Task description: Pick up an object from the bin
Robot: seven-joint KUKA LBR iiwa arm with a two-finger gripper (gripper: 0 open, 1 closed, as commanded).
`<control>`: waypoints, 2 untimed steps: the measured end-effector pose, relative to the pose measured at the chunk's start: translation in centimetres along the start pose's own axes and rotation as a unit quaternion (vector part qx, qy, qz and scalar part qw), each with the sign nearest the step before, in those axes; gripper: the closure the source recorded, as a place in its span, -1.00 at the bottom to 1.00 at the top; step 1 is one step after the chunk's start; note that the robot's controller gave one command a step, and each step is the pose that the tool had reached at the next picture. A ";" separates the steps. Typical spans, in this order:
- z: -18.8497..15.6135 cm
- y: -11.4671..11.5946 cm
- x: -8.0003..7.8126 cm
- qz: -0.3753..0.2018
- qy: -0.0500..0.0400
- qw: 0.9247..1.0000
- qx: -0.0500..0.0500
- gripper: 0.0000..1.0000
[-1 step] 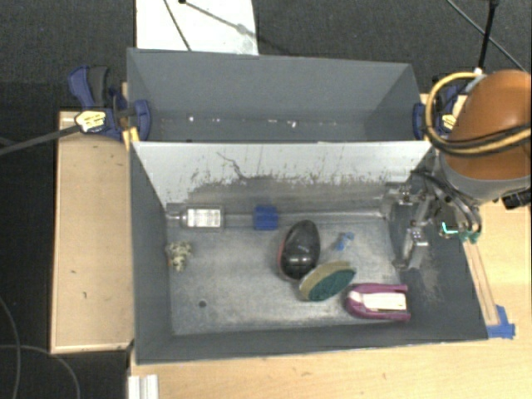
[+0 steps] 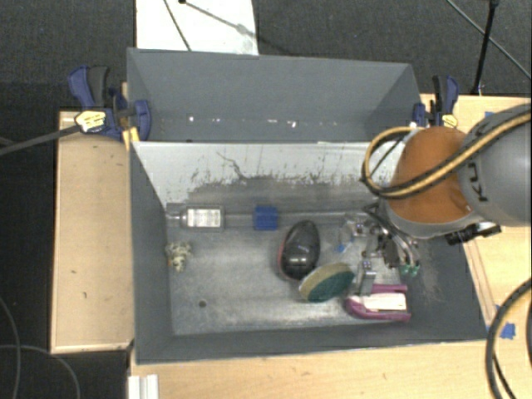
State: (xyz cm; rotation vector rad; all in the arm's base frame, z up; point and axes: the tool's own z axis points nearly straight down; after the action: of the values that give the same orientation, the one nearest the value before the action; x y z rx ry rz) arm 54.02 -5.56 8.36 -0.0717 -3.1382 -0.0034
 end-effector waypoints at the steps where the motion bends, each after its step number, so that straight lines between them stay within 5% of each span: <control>1: 1.2 1.3 2.2 0.013 -0.005 1.000 0.001 -1.00; 2: 1.4 5.2 5.3 0.026 -0.001 1.000 0.000 -1.00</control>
Offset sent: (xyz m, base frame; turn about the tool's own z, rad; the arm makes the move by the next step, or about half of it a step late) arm -0.0234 0.0137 -0.0136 0.0273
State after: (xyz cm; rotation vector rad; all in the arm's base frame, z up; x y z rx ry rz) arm 48.93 -0.13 7.00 -0.1549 -3.1364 -0.0033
